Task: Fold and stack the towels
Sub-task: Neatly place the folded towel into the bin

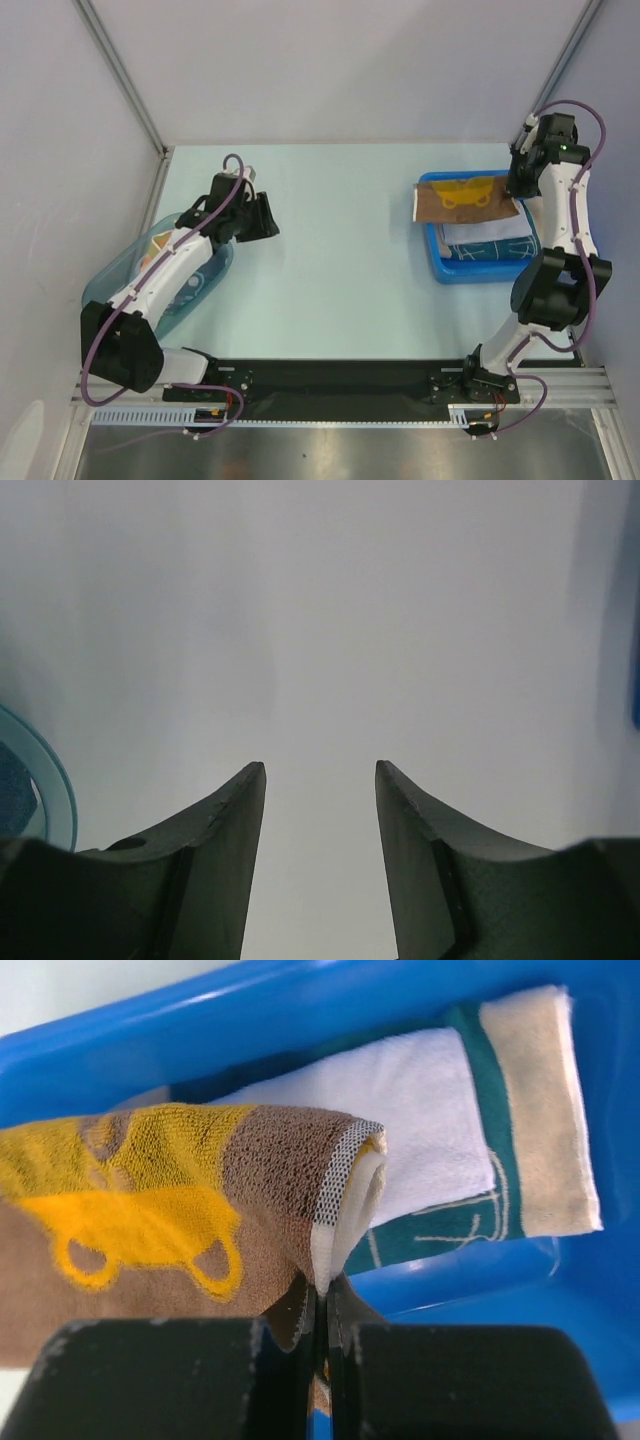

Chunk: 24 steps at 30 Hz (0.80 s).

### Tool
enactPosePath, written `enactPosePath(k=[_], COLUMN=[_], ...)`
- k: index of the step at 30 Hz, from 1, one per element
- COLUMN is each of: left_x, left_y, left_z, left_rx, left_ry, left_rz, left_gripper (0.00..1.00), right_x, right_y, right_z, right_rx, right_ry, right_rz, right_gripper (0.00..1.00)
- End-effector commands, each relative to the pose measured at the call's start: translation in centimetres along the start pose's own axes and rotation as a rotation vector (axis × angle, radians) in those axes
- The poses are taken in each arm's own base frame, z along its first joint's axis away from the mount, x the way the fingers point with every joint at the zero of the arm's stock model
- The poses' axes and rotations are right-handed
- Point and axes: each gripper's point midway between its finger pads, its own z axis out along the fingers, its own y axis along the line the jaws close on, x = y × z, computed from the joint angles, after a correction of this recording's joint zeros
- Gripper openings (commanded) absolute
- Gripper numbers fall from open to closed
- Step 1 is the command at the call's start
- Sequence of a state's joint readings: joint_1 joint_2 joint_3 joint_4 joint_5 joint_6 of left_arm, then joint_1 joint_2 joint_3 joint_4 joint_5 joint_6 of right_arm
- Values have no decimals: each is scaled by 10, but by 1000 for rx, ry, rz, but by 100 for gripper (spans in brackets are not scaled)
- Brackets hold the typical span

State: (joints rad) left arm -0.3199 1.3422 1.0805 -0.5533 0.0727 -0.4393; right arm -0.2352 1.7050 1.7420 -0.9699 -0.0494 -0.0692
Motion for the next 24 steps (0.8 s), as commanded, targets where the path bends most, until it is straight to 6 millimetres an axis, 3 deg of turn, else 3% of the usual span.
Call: enactPosePath(k=[1,8,14,17,18,19,24], left_x=[-20,-49,-64,-65,-68,-67,-82], left_y=[-4,-10,-16,-12,-4,-1,15], left_z=[-13,-21,-19,-16,-15,-14,-23], left_rx=[1,-16,-18,-42,-83,-98,-138], left_ry=[-36,-92,-93,-96,-107,-103,-159], left_rz=[26,45,48,54,53,53,41], left_gripper=[54,57,58,59,59,59,62], right_x=[-16,-15,-12,-14,-14,-15,-22], right_y=[-18,-30,-60,-85,-88,-89,-109], right_z=[4,45,86,98,100,102,94], right_rx=[20,41,132,224,232,237,370], right_ry=[-23,24,77,84,87,88,46], right_rz=[-2,-39,-96,-77,-75,-78,22], right_gripper=[0,0,1,21,34,54,65])
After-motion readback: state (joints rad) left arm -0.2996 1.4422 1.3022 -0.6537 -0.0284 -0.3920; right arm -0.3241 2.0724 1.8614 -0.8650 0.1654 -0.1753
